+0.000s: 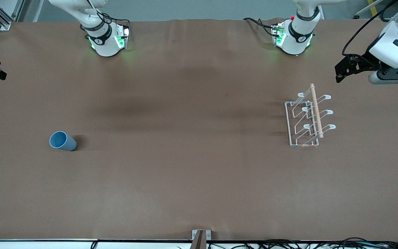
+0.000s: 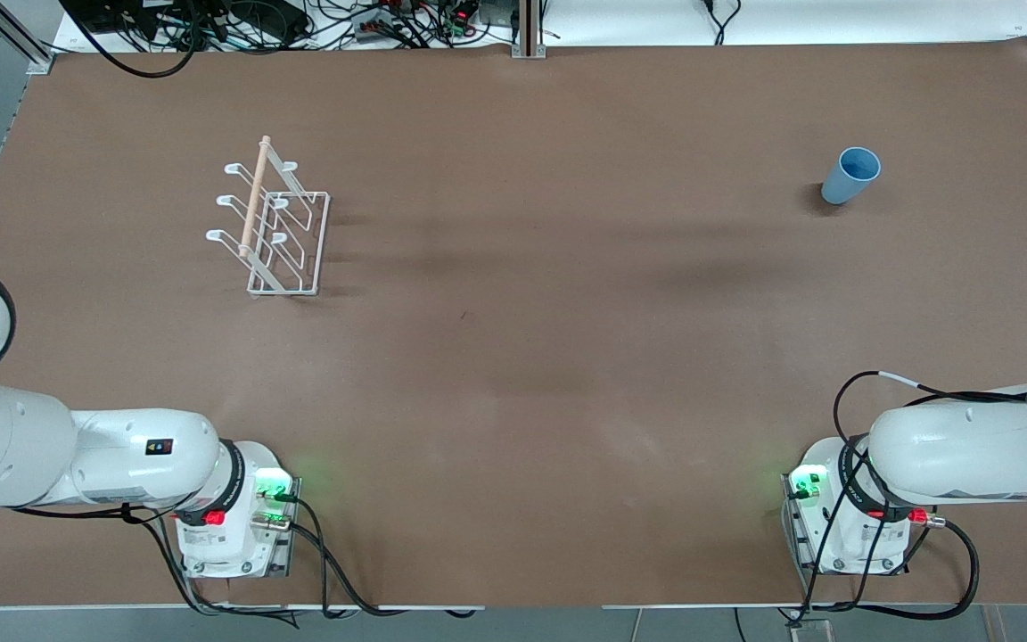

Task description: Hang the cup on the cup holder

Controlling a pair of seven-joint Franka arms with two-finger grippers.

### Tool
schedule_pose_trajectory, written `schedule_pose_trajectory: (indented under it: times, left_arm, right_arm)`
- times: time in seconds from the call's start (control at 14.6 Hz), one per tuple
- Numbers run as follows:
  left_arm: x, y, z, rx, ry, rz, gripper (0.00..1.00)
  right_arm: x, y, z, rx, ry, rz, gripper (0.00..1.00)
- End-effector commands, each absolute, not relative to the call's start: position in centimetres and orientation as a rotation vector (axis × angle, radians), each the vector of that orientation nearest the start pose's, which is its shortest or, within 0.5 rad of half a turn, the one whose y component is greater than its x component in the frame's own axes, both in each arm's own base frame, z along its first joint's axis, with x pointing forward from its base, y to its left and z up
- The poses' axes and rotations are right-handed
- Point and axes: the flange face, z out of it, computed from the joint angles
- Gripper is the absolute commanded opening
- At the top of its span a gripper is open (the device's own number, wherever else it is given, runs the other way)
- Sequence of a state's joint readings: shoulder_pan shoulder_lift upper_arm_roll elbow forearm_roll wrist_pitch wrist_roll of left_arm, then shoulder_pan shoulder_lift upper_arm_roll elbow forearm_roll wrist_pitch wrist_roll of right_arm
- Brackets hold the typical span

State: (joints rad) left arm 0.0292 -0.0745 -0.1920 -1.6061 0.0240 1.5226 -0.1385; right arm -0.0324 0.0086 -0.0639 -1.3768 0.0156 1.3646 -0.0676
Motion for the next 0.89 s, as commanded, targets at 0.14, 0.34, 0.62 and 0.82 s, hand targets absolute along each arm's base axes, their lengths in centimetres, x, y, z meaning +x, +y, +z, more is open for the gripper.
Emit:
schedule_pose_trajectory:
  times: [0.14,0.34,0.62,0.82]
  left_arm:
    - [52.3,-8.5,64.7,-3.109,0.060,0.002,1.00]
    - [52.3,-8.4,64.7,-3.107,0.057,0.002,1.00]
    - [52.3,-8.4,64.7,-3.109,0.057,0.002,1.00]
    - [52.5,-8.4,64.8,-3.112,0.058,-0.002,1.00]
  right_arm:
    - [53.0,-5.5,69.1,-3.081,0.046,0.017,0.99]
    - [52.9,-5.8,69.0,-3.080,0.056,0.026,1.00]
    - [53.6,-8.0,65.7,-3.073,0.115,0.080,1.00]
    - [55.9,-8.8,59.4,-3.079,0.137,0.032,1.00]
